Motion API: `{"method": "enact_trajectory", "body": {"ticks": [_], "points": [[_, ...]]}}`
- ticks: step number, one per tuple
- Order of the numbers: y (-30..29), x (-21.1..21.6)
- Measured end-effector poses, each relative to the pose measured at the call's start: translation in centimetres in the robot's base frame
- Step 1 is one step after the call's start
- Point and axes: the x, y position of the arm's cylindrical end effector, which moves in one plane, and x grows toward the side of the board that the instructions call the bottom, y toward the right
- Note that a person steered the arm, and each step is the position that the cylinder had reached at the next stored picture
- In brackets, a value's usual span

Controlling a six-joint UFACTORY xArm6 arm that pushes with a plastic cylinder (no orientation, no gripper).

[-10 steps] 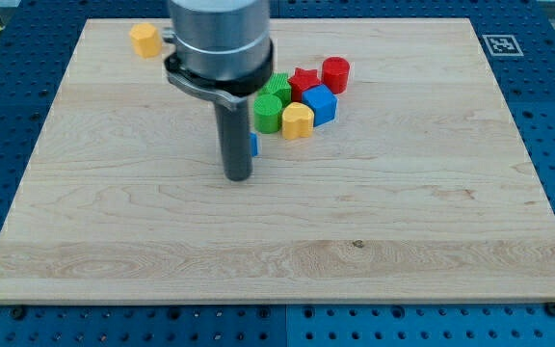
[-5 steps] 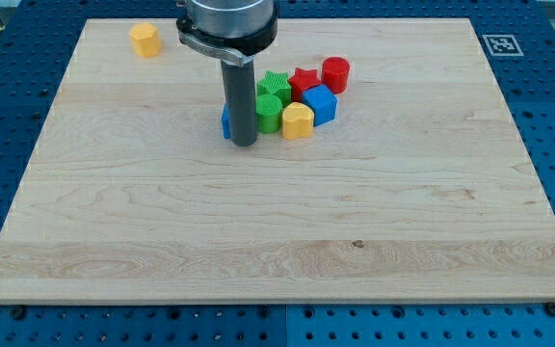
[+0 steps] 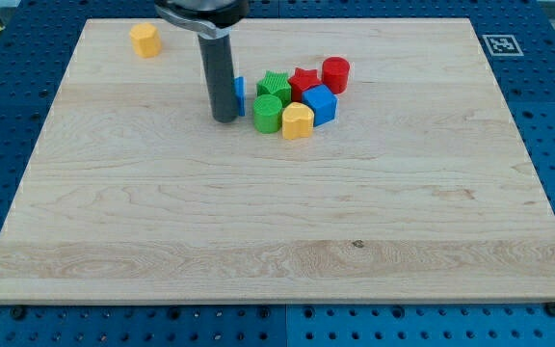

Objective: Place the blue triangle in the top center

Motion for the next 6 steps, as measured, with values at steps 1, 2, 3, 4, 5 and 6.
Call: {"method": "enact_trajectory", "body": {"ticks": [1,2,3,4,5,6], "points": [[0.1,-1.2],[0.1,-3.1],[0.1,-4.5],[0.1,-6.1],[-0.2,-7.5],[-0.5,-9.5]]}}
